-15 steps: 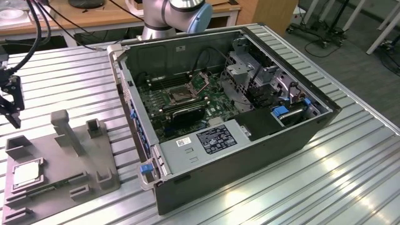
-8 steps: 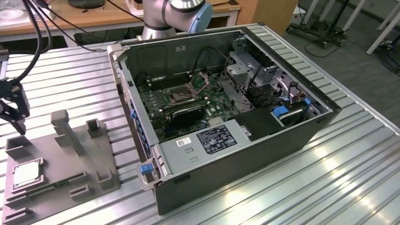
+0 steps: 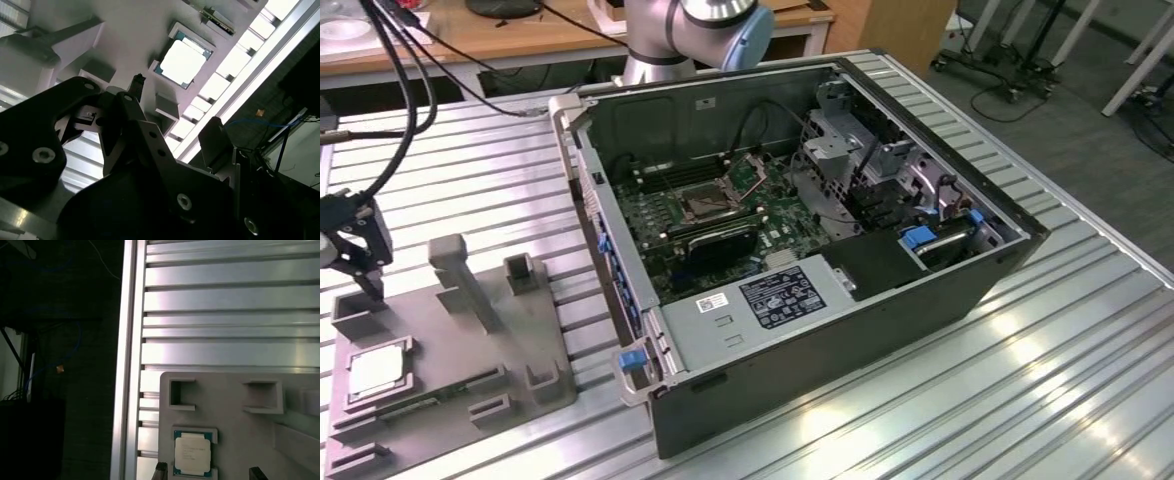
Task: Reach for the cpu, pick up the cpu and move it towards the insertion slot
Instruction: 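Pick up the cpu and move it towards the insertion slot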
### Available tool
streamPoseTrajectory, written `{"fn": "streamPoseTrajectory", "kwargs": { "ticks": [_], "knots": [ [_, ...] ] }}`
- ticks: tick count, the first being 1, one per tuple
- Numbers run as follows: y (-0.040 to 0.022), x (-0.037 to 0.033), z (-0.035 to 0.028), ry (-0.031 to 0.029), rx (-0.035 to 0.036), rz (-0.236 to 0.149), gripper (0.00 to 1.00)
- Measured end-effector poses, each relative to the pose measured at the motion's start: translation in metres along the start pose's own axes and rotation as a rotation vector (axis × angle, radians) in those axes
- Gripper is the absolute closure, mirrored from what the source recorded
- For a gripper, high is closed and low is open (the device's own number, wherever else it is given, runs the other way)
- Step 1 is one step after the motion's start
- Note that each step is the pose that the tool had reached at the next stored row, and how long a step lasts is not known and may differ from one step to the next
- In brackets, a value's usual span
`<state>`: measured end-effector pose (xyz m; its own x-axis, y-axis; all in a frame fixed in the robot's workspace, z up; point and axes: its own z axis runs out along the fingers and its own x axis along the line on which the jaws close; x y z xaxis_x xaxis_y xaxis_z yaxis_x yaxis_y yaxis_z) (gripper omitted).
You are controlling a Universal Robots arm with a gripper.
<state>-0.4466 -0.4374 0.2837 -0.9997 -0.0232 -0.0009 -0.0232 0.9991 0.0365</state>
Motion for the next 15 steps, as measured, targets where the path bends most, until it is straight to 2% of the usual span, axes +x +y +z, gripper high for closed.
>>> {"fn": "streamPoseTrajectory", "kwargs": {
  "ticks": [2, 3, 15],
  "knots": [
    [-0.0002, 0.0001, 0.0036, 0.0001, 0.0, 0.0, 0.29],
    [-0.0004, 0.0002, 0.0094, 0.0001, 0.0, 0.0, 0.29],
    [-0.0014, 0.0019, 0.0313, 0.0, 0.0, 0.0, 0.29]
  ]
}}
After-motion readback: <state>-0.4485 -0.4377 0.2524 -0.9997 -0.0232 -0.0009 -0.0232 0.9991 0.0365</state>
